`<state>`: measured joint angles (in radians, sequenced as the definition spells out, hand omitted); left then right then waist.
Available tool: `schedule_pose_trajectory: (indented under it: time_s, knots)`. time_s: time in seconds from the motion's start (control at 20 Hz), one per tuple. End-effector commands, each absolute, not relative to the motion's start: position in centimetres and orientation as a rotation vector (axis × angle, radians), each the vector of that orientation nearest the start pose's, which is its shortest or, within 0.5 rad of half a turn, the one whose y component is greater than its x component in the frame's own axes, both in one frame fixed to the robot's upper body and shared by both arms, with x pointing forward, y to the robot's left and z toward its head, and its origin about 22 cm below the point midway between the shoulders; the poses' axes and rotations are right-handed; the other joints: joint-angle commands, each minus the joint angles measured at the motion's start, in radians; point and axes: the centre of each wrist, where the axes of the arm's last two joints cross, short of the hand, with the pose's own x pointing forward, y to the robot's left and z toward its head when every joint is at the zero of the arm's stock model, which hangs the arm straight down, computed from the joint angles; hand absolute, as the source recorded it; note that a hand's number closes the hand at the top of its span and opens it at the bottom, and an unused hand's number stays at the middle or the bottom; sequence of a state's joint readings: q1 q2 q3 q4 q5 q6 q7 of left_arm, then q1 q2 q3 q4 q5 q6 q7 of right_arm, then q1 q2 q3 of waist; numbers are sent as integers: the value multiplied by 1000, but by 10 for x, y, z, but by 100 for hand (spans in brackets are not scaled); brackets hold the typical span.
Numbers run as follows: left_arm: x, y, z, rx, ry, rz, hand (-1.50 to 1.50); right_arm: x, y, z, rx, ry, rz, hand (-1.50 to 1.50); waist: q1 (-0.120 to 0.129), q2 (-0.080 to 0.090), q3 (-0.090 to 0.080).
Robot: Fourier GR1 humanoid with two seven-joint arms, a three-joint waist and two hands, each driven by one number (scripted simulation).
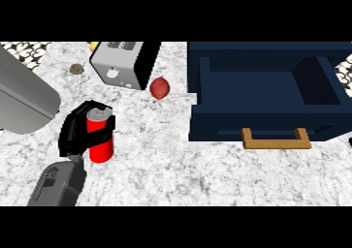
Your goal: Pick up the can, place it into the drawer and close the drawer
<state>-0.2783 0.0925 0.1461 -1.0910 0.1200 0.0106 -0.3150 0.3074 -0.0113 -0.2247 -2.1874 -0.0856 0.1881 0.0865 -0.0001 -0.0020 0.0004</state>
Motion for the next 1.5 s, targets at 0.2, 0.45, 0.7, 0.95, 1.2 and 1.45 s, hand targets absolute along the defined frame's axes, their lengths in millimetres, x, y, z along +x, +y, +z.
schedule_pose_trajectory:
  time_s: [0.2,0.45,0.7,0.95,1.2,1.45]
  knots:
    - [306,217,18,8,-1762,11,150,149,-307,78,-176,-1836,-41,-150,2,0,0]
    - [326,163,70,-36,-1781,-26,150,129,-304,98,-186,-1829,-25,-150,-8,0,0]
    - [338,141,115,-73,-1750,-83,150,149,-298,92,-199,-1830,-46,-150,-5,1,0]
    - [348,104,161,-48,-1789,-127,150,138,-304,105,-187,-1828,-63,-150,-10,1,0]
    - [368,72,184,-47,-1829,-175,150,138,-300,105,-179,-1832,-31,-150,-17,3,0]
    - [387,46,213,-41,-1816,-157,150,137,-319,113,-182,-1842,-14,-150,-27,5,0]
